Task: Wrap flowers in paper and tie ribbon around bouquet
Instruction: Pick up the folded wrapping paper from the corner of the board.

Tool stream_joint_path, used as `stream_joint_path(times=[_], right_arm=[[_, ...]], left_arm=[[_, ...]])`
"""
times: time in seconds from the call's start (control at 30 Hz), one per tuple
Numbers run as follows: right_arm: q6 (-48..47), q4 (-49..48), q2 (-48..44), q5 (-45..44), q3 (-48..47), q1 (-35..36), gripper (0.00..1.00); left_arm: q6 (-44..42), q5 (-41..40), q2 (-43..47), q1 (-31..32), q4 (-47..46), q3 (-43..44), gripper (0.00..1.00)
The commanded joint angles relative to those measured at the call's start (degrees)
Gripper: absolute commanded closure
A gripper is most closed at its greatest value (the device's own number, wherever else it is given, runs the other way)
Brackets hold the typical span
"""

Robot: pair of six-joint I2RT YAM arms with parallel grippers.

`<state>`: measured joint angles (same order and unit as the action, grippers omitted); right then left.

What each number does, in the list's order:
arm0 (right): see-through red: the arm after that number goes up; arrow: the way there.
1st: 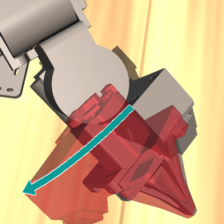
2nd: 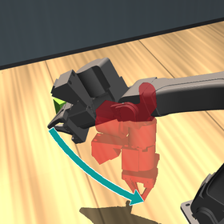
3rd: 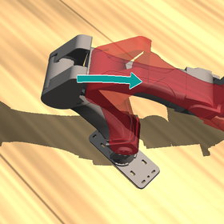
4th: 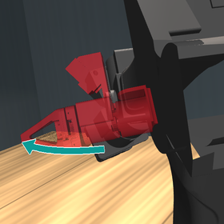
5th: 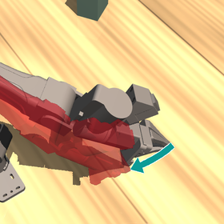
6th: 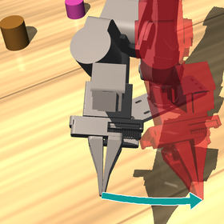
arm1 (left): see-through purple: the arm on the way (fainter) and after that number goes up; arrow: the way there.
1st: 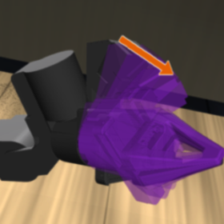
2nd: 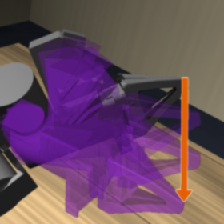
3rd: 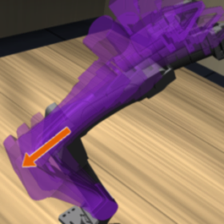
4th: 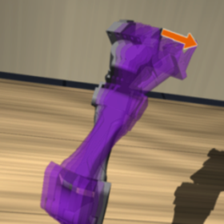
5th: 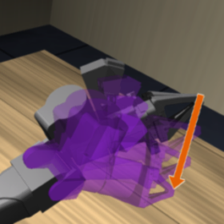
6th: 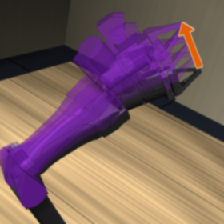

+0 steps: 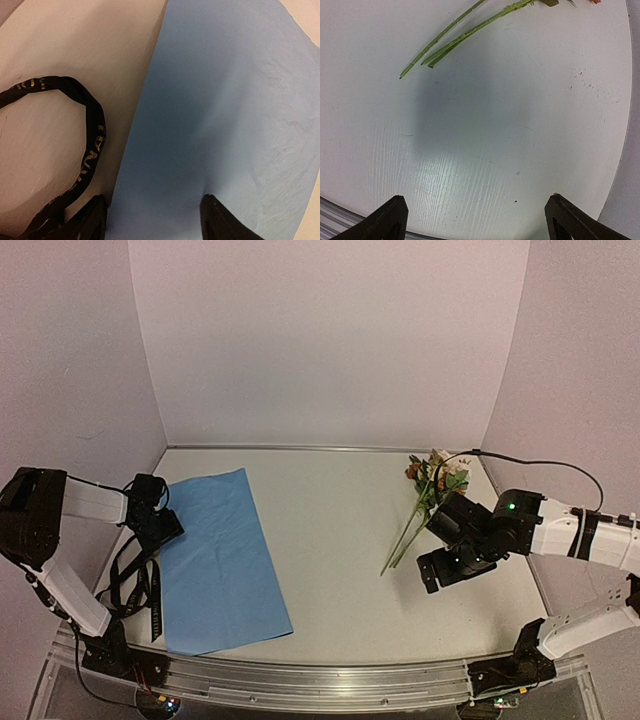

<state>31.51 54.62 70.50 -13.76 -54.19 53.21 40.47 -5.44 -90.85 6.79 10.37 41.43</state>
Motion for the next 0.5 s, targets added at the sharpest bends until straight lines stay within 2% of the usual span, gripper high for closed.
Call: stream_joint_path(times=[0.0,0.2,0.33,0.47], right_arm=[[0.6,-0.9,0.1,-0.4,0.8,0.3,0.02],[0.8,-1.1,1.4,-0.1,0.3,0.3,0.02],[0.9,-1.3,2.7,0.5,-0.3,0.3,0.02],[0.8,-1.6,3.9,0.8,-1.1,0.3,0.02]], left_arm=[[-0.1,2.4,-0.5,-0.2,-2.5,0.0,0.46],[-2.2,5.2,2.0,0.0,-2.2,1.3,0.77],[-4.1,8.7,3.8,0.7,-1.1,2.6,0.94],[-5.1,10.6,5.7,1.6,-0.2,3.9,1.0]])
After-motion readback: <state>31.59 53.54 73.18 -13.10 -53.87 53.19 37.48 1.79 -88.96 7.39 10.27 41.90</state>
